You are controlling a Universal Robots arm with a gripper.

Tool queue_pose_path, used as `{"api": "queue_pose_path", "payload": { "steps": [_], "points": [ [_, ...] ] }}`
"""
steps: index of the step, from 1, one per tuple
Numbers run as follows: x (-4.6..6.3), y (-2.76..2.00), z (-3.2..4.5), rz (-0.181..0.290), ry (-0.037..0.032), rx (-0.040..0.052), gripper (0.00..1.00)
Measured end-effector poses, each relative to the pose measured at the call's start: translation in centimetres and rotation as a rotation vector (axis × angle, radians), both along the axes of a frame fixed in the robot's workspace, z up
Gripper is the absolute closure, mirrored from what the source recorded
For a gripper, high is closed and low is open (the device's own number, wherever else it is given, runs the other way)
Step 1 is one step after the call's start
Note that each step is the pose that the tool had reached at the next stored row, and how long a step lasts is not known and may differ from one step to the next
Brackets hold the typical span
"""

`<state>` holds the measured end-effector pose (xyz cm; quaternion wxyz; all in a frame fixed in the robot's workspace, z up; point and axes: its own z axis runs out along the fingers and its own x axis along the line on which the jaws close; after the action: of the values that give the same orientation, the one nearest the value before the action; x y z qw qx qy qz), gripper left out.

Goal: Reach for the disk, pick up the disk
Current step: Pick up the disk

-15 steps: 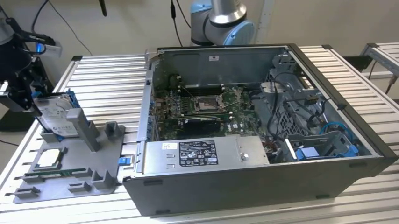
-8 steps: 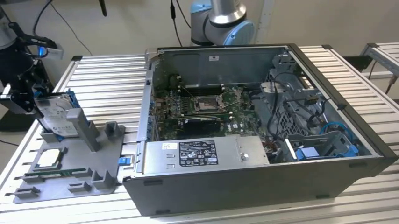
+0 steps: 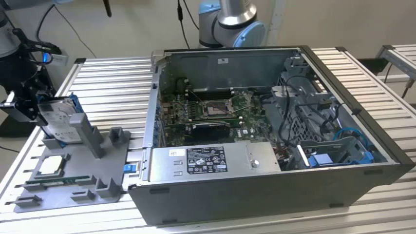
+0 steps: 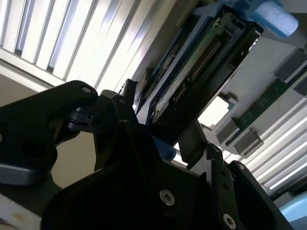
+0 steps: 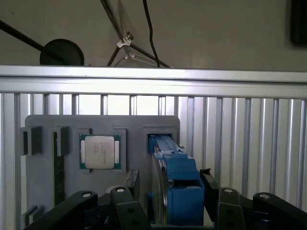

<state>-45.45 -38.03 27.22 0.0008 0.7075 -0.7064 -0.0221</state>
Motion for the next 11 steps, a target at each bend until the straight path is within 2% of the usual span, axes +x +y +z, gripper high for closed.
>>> {"api": "queue_pose_path", "payload": {
  "steps": [11],
  "points": [
    [0.00,0.00,-0.88,0.003,0.0000,0.0108,0.00]
  ]
}}
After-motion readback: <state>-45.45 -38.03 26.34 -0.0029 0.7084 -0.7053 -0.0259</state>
